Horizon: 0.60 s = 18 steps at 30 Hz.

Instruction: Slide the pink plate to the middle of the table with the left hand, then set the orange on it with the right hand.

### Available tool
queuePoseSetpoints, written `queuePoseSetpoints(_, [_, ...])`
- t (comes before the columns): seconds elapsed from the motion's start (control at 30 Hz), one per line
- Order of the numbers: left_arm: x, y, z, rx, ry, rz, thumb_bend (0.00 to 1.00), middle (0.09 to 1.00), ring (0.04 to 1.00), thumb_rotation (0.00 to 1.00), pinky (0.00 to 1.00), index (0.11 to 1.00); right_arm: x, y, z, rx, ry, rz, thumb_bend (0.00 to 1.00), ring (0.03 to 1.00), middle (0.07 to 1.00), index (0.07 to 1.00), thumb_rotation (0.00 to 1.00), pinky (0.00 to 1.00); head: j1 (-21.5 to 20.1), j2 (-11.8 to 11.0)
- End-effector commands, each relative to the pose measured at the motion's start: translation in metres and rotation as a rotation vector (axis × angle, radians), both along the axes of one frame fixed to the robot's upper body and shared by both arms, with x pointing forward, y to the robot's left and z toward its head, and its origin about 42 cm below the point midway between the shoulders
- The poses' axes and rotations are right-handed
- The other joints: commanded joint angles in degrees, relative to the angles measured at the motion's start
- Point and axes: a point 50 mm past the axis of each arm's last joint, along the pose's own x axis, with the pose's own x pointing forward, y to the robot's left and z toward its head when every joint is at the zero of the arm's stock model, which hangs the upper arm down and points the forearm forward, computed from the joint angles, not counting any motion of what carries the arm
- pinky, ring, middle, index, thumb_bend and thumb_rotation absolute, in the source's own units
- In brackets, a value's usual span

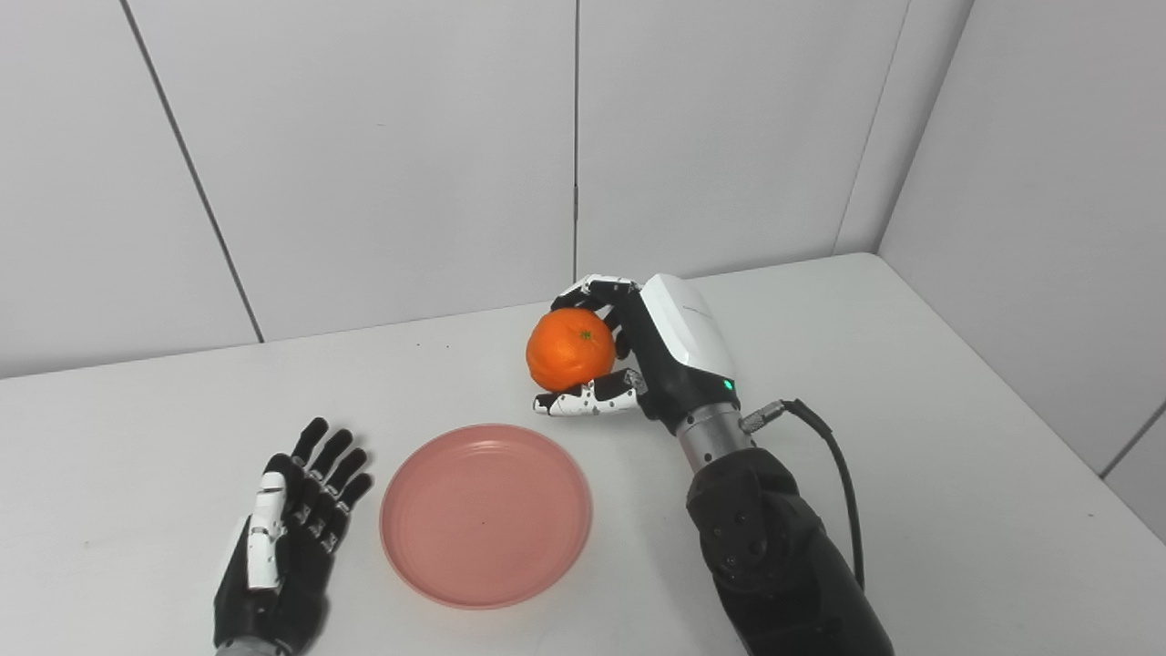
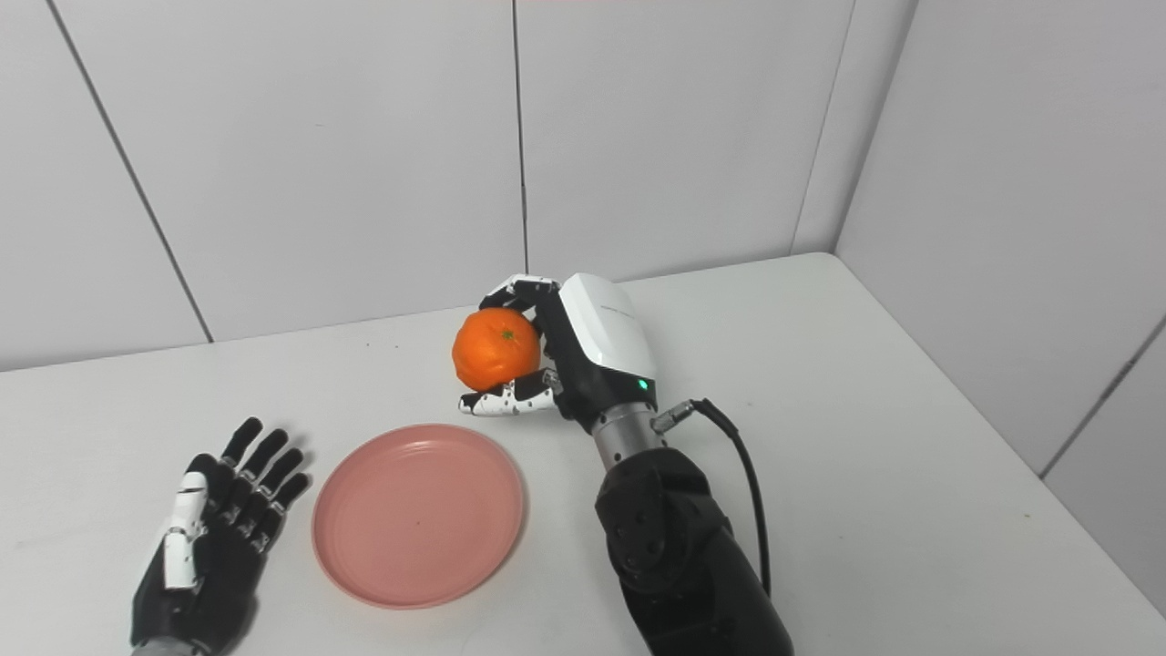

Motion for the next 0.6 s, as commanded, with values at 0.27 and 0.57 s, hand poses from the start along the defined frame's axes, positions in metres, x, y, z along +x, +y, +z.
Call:
queuePoseSetpoints(0.27, [-0.008,-0.028,-0.007,0.031,0.044,0.027,0.40,0.922,0.911,1.00,0.91,0.914,0.006,0.035,0.001,-0.023,-0.033,0.106,0.53,0.413,0.460,0.508,0.00,0.33,8.43,1.01])
queuePoseSetpoints(0.57, [-0.008,-0.042,-0.006,0.058,0.031,0.028,0.41,0.923,0.914,1.00,0.91,0.919,0.003,0.039,-0.020,-0.034,0.025,0.159,0.53,0.391,0.446,0.518,0.00,0.31,12.98,1.63])
